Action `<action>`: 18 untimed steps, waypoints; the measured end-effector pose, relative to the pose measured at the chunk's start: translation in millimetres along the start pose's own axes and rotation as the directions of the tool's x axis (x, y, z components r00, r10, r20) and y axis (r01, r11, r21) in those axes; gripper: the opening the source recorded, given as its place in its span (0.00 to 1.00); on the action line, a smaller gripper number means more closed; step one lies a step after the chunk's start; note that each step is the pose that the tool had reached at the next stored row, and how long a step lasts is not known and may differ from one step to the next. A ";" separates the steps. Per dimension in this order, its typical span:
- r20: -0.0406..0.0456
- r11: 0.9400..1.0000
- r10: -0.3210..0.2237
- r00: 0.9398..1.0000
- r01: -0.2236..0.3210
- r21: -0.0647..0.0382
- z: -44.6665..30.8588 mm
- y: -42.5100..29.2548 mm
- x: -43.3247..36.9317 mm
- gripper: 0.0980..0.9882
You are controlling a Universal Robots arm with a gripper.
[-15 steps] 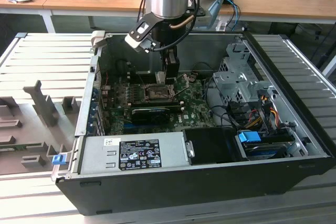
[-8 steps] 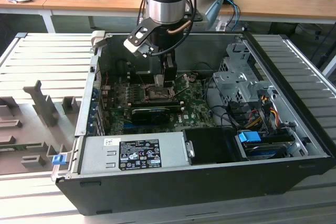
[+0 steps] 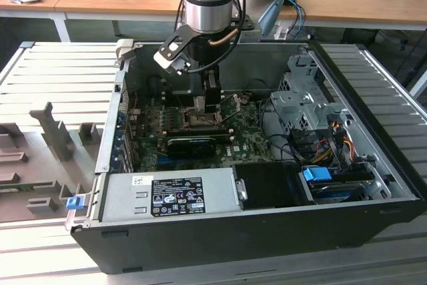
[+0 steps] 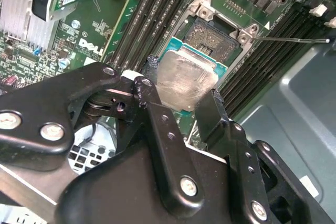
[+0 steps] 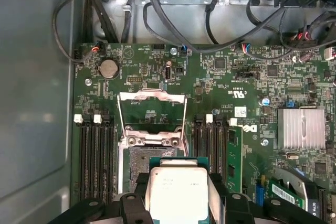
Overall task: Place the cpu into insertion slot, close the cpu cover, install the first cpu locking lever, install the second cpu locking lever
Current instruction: 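Place the cpu into insertion slot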
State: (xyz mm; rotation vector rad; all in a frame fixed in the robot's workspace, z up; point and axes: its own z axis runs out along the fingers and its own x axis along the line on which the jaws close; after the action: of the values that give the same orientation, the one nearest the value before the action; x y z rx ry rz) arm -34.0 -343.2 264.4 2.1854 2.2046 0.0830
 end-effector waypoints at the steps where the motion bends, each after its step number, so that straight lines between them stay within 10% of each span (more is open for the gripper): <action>1: 0.000 1.000 0.000 1.000 0.000 0.000 0.1 -0.4 0.0 0.48; 18: 0.000 1.000 0.000 1.000 0.000 0.000 14.0 -7.4 8.8 0.48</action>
State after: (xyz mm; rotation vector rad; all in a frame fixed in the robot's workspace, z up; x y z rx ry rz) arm -40.6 -334.3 250.0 2.1857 2.2044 0.0830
